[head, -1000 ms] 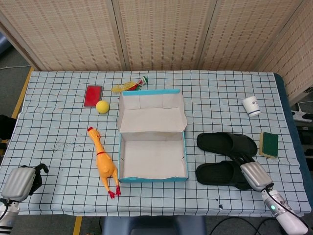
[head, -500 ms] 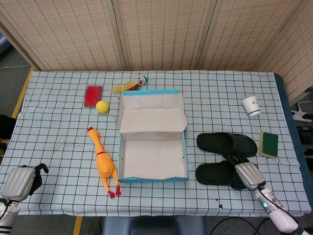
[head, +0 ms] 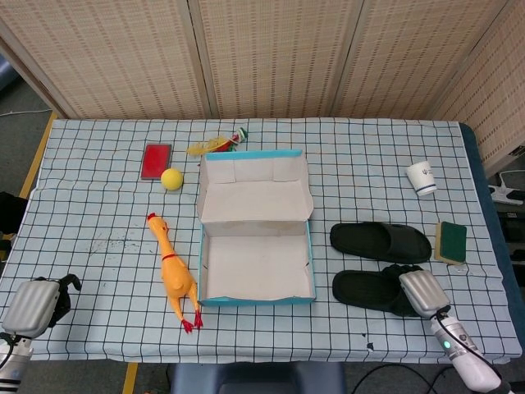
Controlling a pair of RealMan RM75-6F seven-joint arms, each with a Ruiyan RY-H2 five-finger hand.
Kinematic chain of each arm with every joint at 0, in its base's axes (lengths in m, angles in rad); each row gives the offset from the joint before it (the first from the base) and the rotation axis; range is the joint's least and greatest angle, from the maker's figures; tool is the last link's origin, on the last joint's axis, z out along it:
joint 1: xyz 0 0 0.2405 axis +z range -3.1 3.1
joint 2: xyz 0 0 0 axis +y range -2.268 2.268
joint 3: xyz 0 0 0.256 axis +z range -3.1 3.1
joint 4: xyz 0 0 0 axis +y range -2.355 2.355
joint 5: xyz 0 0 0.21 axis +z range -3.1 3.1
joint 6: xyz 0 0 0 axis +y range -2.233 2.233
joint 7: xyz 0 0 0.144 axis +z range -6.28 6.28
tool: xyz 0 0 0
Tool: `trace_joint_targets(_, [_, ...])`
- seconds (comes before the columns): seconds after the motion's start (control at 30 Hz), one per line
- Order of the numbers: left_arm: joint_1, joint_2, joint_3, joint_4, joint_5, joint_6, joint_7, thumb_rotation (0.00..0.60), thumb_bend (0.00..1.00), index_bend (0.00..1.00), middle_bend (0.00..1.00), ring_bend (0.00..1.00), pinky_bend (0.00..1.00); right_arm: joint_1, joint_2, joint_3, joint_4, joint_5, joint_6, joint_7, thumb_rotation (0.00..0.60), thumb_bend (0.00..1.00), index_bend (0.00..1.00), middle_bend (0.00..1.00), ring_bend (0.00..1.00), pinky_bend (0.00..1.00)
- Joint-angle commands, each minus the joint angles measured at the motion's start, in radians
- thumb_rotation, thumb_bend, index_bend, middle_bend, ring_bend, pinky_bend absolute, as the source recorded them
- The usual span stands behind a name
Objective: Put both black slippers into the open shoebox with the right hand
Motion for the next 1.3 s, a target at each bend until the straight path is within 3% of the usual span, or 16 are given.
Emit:
trace_joint_targets(0.03, [0.0,0.0,0.0,0.0,0.0,0.0,0.0,0.6,0.83,0.48,0.59,0.7,0.57,-0.01,0.008,0.006,-0.012,-0.006,0.031,0.023,0.6,0.05,0.51,0.47,0.38,0.38])
trace_joint_targets(0.3, [0.001,0.002,0.0,-0.002,0.002,0.002,-0.003,0.6,0.83,0.48,0.59,0.7,0.57,-0.063,0.141,0.0,-0.164,-0.064,0.184,-0.017,0.6,0.05,0.51,0.47,0.38,0.38])
trace_joint_targets(0.5, [0.002,0.003,0.0,-0.005,0.002,0.004,-0.007,0.6,0.83,0.48,0.59,0.7,0.57,-0.132,0.295,0.011,-0.385,-0.078,0.332,-0.167,0.6,0.05,0.5,0.47,0.38,0.38])
trace_joint_targets(0.63, [0.002,0.004,0.0,-0.005,0.001,0.001,-0.006,0.6,0.83,0.48,0.59,0.7,0.57,-0.127,0.352,0.033,-0.513,-0.131,0.373,-0.187,0.6,0.05,0.5,0.47,0.38,0.38])
trace_joint_targets(0.8, [0.0,0.004,-0.001,-0.004,-0.001,-0.001,-0.006,0.6,0.83,0.48,0.59,0.7,0.57,-0.092,0.378,0.044,-0.567,-0.159,0.336,-0.165,0.6,0.05,0.5,0.47,0.38,0.38])
trace_joint_targets(0.87, [0.0,0.004,-0.001,-0.003,-0.001,0.0,-0.008,0.6,0.83,0.48,0.59,0.7,0.57,-0.04,0.391,0.062,-0.614,-0.172,0.27,-0.152,0.6,0.05,0.5,0.47,0.38,0.38])
trace_joint_targets(0.9, [0.001,0.006,-0.003,-0.003,-0.001,0.003,-0.013,0.6,0.83,0.48,0.59,0.7,0.57,0.023,0.385,0.082,-0.652,-0.176,0.185,-0.157,0.6,0.05,0.5,0.47,0.38,0.38])
trace_joint_targets(1.03, [0.003,0.013,-0.005,-0.001,0.001,0.009,-0.034,0.6,0.83,0.48,0.59,0.7,0.57,0.159,0.355,0.16,-0.725,-0.026,-0.014,-0.236,0.6,0.05,0.5,0.48,0.38,0.39])
trace_joint_targets(1.3, [0.003,0.017,-0.008,0.005,-0.003,0.008,-0.05,0.6,0.83,0.48,0.59,0.7,0.57,0.355,0.206,0.254,-0.782,0.29,-0.184,-0.445,0.6,0.05,0.5,0.48,0.38,0.39])
